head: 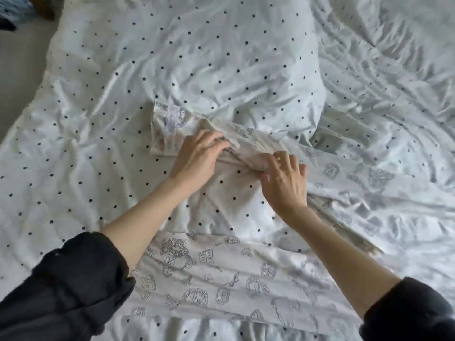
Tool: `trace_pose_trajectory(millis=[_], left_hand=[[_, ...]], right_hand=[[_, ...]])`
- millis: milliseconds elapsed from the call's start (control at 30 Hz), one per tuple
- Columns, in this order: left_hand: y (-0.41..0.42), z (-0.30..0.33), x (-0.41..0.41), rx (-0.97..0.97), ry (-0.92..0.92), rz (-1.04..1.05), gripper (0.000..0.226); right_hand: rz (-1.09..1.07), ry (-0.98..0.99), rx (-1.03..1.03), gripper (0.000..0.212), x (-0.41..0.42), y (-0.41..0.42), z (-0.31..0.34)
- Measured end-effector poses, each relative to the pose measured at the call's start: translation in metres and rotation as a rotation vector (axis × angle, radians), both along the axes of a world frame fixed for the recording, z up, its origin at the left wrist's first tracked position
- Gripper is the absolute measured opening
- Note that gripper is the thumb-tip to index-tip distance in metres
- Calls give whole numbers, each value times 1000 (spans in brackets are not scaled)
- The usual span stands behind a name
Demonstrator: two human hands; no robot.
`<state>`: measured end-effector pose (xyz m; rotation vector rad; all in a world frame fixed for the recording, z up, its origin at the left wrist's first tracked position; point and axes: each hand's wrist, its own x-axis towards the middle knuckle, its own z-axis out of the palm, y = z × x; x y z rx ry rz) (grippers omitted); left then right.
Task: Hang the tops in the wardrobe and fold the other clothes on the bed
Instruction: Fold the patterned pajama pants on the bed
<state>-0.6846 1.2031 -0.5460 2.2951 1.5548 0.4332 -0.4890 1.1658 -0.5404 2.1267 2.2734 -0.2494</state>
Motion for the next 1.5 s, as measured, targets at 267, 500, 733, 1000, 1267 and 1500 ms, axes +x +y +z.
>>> trace_pose_trajectory(millis=[267,500,733,1000,1267,1500], left_hand=[[33,0,52,-69,62,-42,26],[64,35,69,240,11,111,10],[50,41,51,20,125,-109,19],[87,117,50,248,127,112,44],[73,169,70,447,-87,-32,53],[-21,86,-15,22,236,-40,45]], right_hand=[[-98,259,96,17,59,10,20],[-221,392,224,19,82,35,42],[-296,422,226,23,99,37,60],[-402,475,441,18,109,34,88],[-355,401,520,8,114,0,112],[31,335,203,13,72,-69,54]])
